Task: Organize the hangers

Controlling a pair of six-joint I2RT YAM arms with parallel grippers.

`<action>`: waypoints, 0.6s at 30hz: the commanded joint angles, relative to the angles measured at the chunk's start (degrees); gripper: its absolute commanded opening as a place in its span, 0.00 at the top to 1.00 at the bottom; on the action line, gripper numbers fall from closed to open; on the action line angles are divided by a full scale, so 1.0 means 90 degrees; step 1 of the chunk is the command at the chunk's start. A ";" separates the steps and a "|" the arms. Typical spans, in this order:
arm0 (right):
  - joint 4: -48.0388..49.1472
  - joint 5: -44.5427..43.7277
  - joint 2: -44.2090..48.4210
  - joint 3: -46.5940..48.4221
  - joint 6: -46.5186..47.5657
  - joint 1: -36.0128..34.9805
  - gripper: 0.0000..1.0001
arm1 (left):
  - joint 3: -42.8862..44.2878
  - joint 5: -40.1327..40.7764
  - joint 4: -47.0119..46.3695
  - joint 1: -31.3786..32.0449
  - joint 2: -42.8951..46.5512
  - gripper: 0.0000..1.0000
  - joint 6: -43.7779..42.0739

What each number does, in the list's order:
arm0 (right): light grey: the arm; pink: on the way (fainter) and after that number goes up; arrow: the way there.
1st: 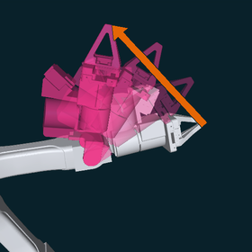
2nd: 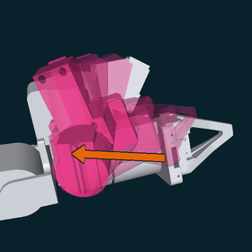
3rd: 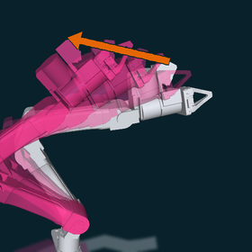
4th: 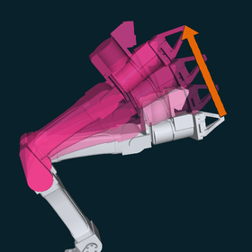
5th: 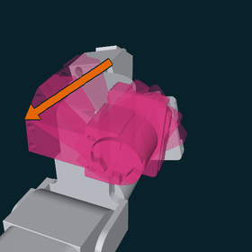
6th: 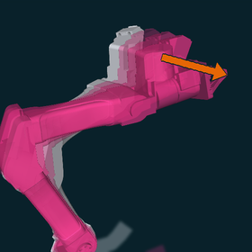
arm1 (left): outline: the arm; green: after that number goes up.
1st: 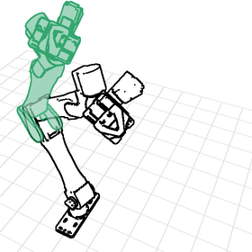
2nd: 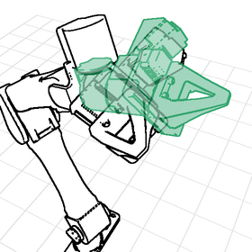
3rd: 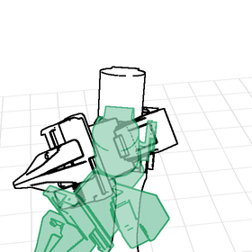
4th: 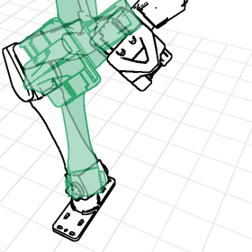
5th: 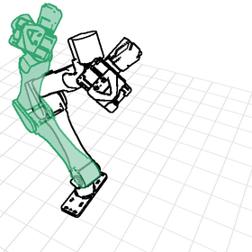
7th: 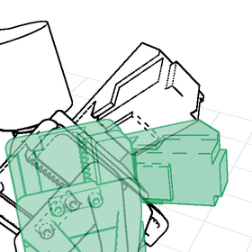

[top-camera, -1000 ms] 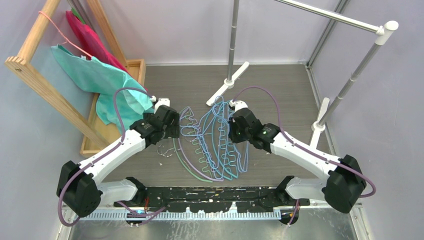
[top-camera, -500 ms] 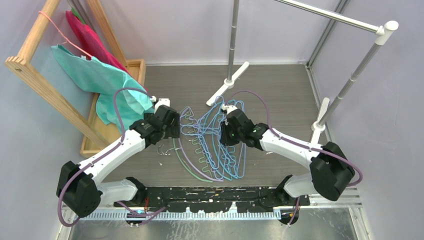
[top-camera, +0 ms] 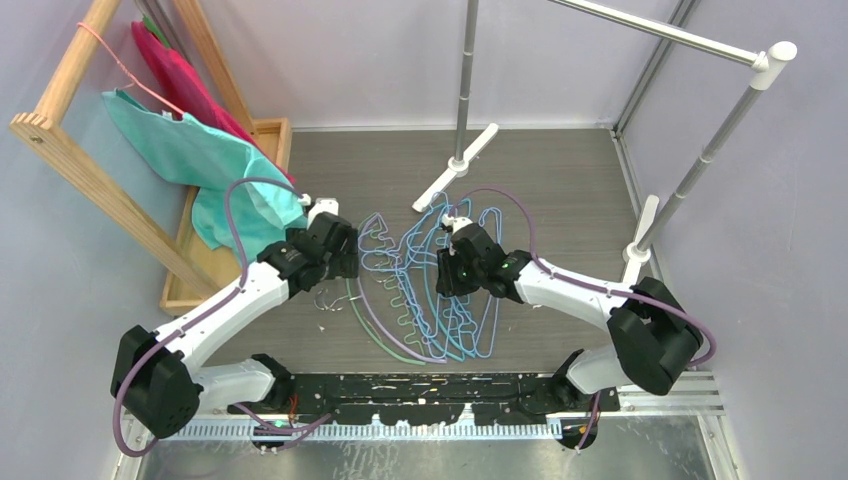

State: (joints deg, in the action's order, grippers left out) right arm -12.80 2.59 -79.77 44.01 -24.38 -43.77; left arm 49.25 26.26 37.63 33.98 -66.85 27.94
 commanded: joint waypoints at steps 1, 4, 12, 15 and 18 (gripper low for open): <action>0.0270 0.0030 -0.0040 0.0007 -0.0062 -0.0031 0.61 | -0.0046 0.0051 -0.0047 -0.0045 0.0157 0.02 0.0127; 0.0270 0.0002 -0.0046 -0.0034 -0.0088 -0.0038 0.65 | -0.0100 0.0061 -0.0061 -0.0045 0.0179 0.02 0.0157; 0.0245 -0.0283 -0.0158 -0.0141 -0.0016 -0.0032 0.66 | -0.0274 0.0079 -0.0053 -0.0045 0.0312 0.02 0.0201; 0.0305 -0.0221 -0.0256 -0.0177 -0.0020 -0.0034 0.68 | -0.0280 0.0094 -0.0028 -0.0050 0.0345 0.02 0.0210; 0.0326 -0.0163 -0.0188 -0.0199 -0.0045 -0.0039 0.77 | -0.0277 0.0109 0.0007 -0.0045 0.0360 0.02 0.0206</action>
State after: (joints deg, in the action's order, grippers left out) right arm -12.03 1.37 -82.13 42.39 -24.36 -43.77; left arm 46.65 26.28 38.00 33.98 -65.32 29.17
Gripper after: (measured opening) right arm 0.286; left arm 0.980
